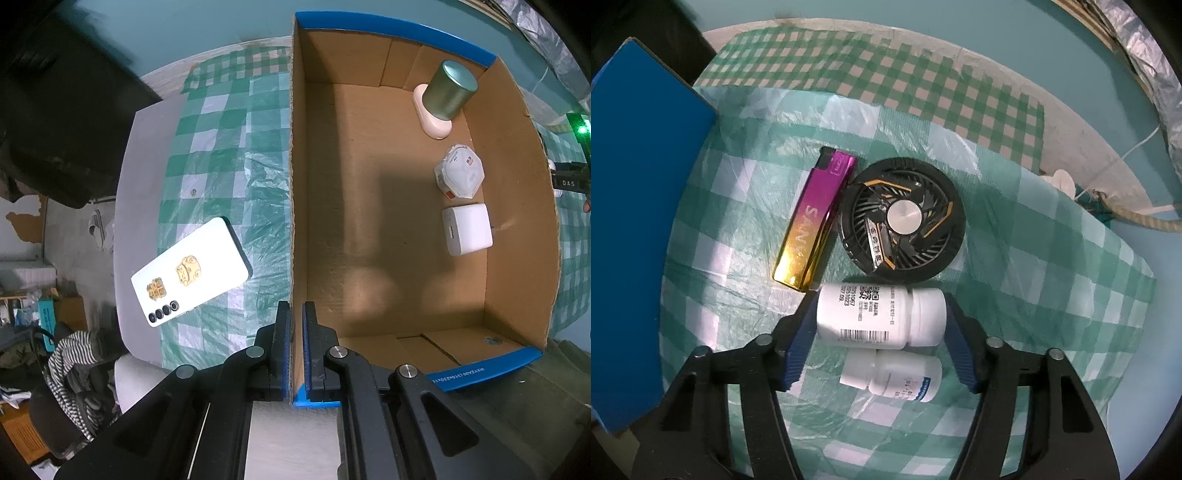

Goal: Organize rigid objects
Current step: 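Move the right tool to the larger white pill bottle and grasp it, then carry the large pill bottle into the box and open the right tool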

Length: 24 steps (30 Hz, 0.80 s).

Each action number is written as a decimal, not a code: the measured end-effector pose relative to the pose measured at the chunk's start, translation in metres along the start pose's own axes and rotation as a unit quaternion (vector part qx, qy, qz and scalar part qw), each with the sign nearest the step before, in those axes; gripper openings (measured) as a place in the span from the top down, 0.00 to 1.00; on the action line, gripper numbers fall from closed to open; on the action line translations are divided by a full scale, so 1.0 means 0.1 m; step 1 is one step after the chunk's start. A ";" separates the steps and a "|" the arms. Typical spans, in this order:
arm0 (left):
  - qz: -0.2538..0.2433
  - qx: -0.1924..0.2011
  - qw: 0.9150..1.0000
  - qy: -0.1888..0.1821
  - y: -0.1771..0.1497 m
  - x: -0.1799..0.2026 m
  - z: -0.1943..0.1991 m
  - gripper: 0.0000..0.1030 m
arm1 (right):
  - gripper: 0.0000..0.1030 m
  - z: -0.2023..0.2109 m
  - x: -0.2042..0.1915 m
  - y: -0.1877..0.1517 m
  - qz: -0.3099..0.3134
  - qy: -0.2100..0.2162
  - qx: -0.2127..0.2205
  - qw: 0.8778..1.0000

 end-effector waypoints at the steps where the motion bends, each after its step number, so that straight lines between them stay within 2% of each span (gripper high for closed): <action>1: 0.000 0.000 1.000 0.000 0.00 0.00 0.00 0.95 | 0.43 0.01 0.00 0.00 -0.003 0.000 0.002 1.000; 10: -0.004 0.002 1.000 -0.001 -0.01 0.00 0.01 0.95 | 0.43 0.08 -0.02 -0.07 -0.015 0.005 0.014 1.000; 24: -0.014 0.005 1.000 -0.003 -0.02 0.01 0.02 0.95 | 0.43 0.47 -0.30 -0.13 -0.002 0.015 0.034 0.999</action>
Point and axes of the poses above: each gripper's, at about its wrist camera, not at the fingertips, and z roughly against the way its jaws point, x to its right, y to its top, the point moved 3 cm from there along -z, roughly the way its jaws point, and after that the axes turned 9 degrees about -z, right-handed, at the moved point
